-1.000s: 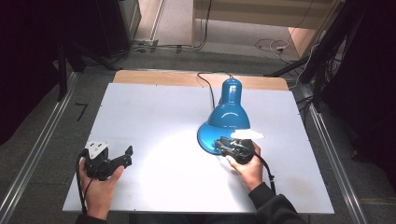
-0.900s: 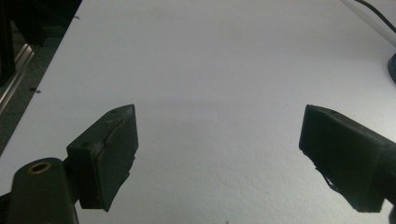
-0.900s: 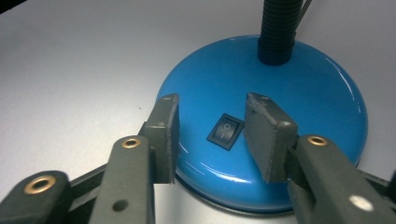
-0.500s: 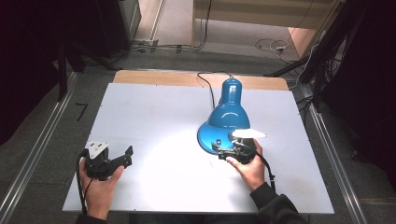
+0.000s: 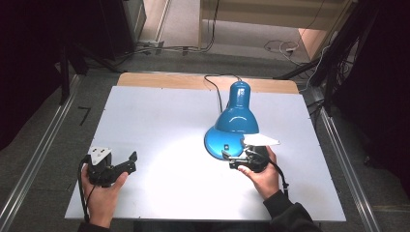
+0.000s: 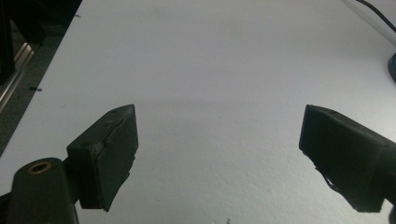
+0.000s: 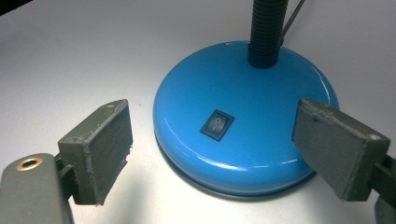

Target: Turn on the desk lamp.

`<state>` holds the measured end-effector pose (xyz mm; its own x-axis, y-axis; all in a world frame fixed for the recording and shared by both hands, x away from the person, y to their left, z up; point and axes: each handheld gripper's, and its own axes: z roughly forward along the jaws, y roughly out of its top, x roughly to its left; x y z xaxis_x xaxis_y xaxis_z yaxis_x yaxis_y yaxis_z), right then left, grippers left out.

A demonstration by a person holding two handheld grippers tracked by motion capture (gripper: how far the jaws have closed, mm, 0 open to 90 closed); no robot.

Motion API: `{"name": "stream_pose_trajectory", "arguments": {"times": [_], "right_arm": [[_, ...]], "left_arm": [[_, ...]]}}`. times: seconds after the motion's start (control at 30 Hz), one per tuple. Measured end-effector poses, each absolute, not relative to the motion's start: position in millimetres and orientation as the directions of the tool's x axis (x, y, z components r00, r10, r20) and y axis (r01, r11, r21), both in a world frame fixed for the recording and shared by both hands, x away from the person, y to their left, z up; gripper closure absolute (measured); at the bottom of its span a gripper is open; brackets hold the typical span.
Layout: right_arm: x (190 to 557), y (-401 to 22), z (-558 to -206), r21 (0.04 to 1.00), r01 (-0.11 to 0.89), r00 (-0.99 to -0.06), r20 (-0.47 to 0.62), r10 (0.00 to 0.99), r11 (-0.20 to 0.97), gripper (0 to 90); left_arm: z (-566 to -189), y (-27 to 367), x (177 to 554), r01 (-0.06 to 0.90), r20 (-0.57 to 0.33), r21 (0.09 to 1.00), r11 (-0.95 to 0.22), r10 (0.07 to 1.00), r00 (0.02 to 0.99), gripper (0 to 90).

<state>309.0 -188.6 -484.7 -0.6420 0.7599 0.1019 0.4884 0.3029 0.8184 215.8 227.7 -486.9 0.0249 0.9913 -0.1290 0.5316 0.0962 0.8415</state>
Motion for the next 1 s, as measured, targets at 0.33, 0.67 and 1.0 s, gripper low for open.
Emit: {"name": "stream_pose_trajectory", "arguments": {"times": [0.33,0.67,1.0], "right_arm": [[306,-208,-482,0.817,0.498,-0.621,0.102,0.777,0.29,11.3],[302,-233,-480,0.818,0.504,-0.593,0.096,0.799,0.276,11.3],[297,-253,-479,0.818,0.508,-0.565,0.081,0.821,0.269,11.3]], "left_arm": [[-487,227,216,0.533,-0.132,0.841,0.097,0.991,0.028,12.1],[-488,228,216,0.538,-0.145,0.836,0.109,0.989,0.025,12.3],[-489,229,214,0.54,-0.148,0.834,0.111,0.989,0.024,12.3]]}}
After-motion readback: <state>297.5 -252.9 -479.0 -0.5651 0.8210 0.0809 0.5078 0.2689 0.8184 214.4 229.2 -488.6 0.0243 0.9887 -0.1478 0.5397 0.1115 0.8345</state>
